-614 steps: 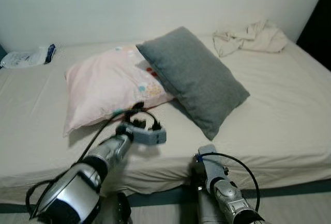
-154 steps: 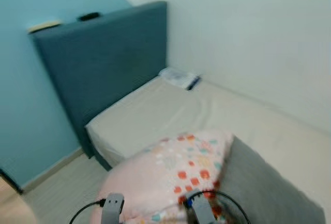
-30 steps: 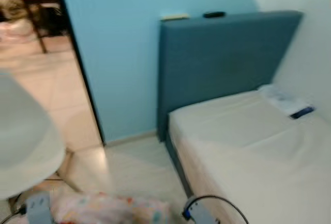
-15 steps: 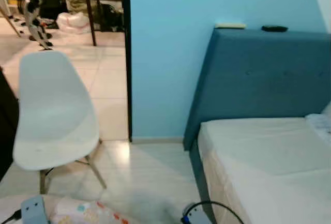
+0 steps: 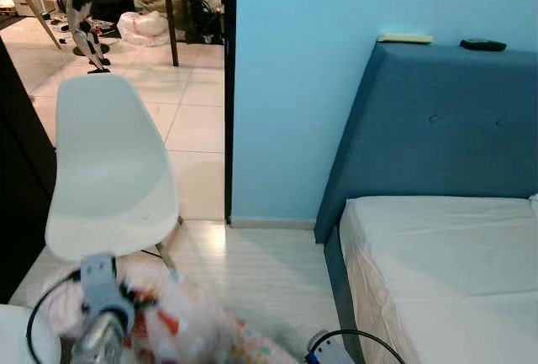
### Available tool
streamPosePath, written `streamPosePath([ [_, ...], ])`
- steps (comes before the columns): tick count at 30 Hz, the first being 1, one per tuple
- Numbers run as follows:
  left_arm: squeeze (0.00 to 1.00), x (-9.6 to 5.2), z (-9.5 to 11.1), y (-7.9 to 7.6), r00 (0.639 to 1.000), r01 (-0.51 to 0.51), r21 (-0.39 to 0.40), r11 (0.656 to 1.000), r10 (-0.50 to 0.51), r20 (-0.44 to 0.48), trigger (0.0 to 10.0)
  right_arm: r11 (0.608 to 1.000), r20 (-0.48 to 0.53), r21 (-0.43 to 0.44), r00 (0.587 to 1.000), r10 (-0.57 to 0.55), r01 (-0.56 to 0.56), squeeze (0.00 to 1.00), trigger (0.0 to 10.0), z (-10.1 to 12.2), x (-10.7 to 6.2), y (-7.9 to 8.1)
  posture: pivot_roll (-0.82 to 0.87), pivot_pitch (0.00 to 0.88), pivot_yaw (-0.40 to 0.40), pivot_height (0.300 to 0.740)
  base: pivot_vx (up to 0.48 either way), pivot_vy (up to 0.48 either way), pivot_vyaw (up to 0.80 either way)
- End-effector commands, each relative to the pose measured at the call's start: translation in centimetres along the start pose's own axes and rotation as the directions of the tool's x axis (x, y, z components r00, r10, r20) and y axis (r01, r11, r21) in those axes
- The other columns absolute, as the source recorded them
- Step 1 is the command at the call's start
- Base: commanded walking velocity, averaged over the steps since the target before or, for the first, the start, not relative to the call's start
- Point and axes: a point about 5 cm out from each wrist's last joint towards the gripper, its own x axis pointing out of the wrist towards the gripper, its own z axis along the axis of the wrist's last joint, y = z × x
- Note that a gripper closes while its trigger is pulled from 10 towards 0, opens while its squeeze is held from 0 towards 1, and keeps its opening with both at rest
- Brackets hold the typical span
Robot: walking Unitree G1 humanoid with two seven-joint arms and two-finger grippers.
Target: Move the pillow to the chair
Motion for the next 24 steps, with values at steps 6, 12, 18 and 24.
streamPosePath([
  [6, 0.0, 1.5, 5.9, -1.2, 0.961, 0.077, 0.023, 0.997, -0.08, 0.264, 10.0, 1.0, 0.038, 0.013, 0.999, 0.021, -0.021, 0.0, 10.0, 0.7, 0.0, -0.2, 0.01, 0.004, -0.072, 0.74, 0.269, 0.0, 0.0],
  [12, 0.0, 1.5, 6.3, -1.6, 0.951, 0.096, 0.031, 0.995, -0.101, 0.292, 10.0, 0.999, 0.083, 0.008, 0.996, 0.034, -0.035, 0.0, 10.0, 1.7, -0.1, -0.2, 0.02, 0.0, -0.077, 0.74, 0.277, 0.0, 0.52],
  [18, 0.0, 1.6, 7.6, -2.0, 0.929, 0.119, 0.04, 0.992, -0.126, 0.349, 10.0, 1.0, 0.095, 0.004, 0.995, 0.03, -0.031, 0.0, 10.0, 2.0, -0.1, -0.1, 0.03, 0.0, -0.081, 0.74, 0.288, 0.0, 0.77],
  [24, 0.0, 1.8, 9.8, -2.9, 0.891, 0.156, 0.055, 0.986, -0.164, 0.423, 10.0, 1.0, 0.106, -0.002, 0.994, -0.005, 0.005, 0.0, 10.0, 2.3, -0.1, -0.5, 0.03, 0.0, -0.082, 0.74, 0.286, 0.0, 0.21],
])
